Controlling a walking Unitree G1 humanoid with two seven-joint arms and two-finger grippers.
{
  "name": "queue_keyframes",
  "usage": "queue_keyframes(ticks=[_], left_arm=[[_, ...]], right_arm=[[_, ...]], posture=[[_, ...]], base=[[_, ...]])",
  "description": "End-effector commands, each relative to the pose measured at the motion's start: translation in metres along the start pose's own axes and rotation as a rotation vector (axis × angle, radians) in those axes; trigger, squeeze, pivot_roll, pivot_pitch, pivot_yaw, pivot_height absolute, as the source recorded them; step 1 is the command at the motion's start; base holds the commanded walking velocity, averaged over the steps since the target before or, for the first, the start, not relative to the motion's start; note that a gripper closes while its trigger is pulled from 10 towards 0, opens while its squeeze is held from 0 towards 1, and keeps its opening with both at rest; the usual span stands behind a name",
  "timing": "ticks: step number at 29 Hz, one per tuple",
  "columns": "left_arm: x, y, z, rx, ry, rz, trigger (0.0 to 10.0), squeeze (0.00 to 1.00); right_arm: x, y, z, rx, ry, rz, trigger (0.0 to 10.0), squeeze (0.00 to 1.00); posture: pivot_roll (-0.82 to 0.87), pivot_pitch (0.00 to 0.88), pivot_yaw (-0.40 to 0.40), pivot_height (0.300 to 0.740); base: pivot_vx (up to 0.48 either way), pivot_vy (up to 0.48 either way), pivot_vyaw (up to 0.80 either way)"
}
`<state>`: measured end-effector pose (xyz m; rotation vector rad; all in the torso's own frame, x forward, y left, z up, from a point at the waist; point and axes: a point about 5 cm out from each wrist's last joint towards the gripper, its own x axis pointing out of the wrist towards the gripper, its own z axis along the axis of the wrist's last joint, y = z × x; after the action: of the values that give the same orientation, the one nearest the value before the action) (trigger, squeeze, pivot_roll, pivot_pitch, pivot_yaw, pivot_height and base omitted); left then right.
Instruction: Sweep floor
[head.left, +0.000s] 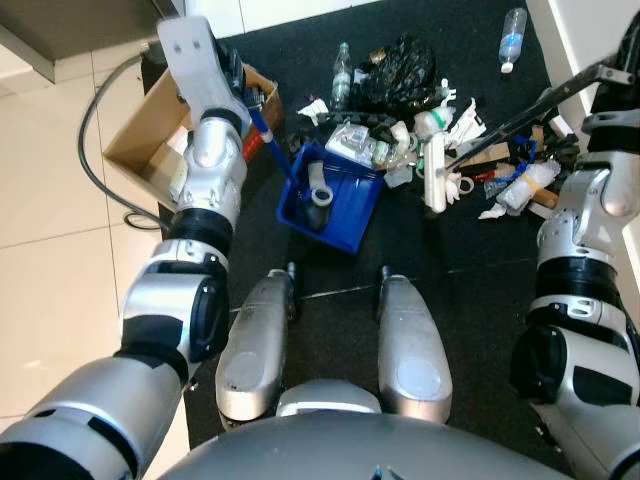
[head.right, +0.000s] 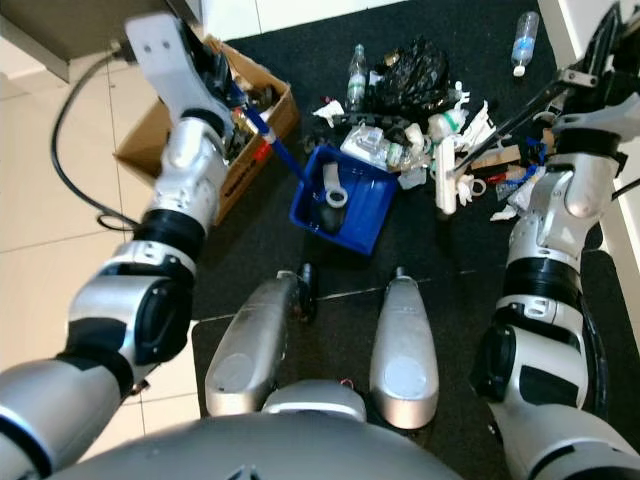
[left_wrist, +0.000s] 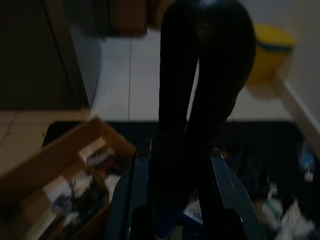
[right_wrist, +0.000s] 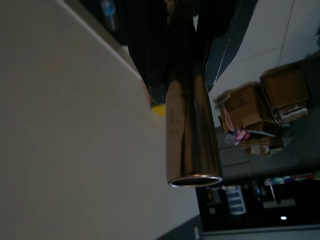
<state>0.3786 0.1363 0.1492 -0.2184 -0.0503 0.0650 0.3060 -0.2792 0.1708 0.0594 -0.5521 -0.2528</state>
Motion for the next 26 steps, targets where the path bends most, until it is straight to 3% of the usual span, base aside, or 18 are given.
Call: queue_keyframes(ticks=[1,3,7,8,14,16,26], left_arm=[[0.006,0.014,0.027,-0.013,-0.08,0.026,10.0,0.0],[0.013,0.024,0.06,-0.011,-0.153,0.04,10.0,0.0],[0.014,0.028,0.072,-0.011,-0.177,0.045,10.0,0.0],[0.016,0.033,0.083,-0.004,-0.204,0.056,10.0,0.0],[0.026,0.062,0.147,0.094,-0.368,0.117,10.0,0.0],[0.027,0.069,0.17,0.16,-0.431,0.129,10.0,0.0],[0.028,0.087,0.215,0.227,-0.491,0.188,10.0,0.0]], right_arm=[[-0.011,-0.003,-0.012,-0.01,0.059,-0.023,10.0,0.0],[-0.018,0.003,-0.025,-0.028,0.118,-0.019,10.0,0.0],[-0.02,0.006,-0.028,-0.027,0.137,-0.016,10.0,0.0],[-0.021,0.009,-0.031,-0.024,0.15,-0.013,10.0,0.0],[-0.022,0.02,-0.036,-0.002,0.172,0.009,10.0,0.0],[-0.021,0.02,-0.036,0.0,0.171,0.01,10.0,0.0],[-0.02,0.018,-0.036,-0.015,0.165,0.004,10.0,0.0]], posture=[[0.04,0.193,0.132,0.74],[0.05,0.187,0.134,0.74],[0.05,0.186,0.134,0.74],[0.06,0.183,0.135,0.74],[0.07,0.178,0.128,0.74],[0.08,0.178,0.126,0.74],[0.06,0.177,0.128,0.74]], base=[[0.0,0.0,0.0],[0.0,0.0,0.0],[0.0,0.0,0.0],[0.0,0.0,0.0],[0.0,0.0,0.0],[0.0,0.0,0.0],[0.0,0.0,0.0]])
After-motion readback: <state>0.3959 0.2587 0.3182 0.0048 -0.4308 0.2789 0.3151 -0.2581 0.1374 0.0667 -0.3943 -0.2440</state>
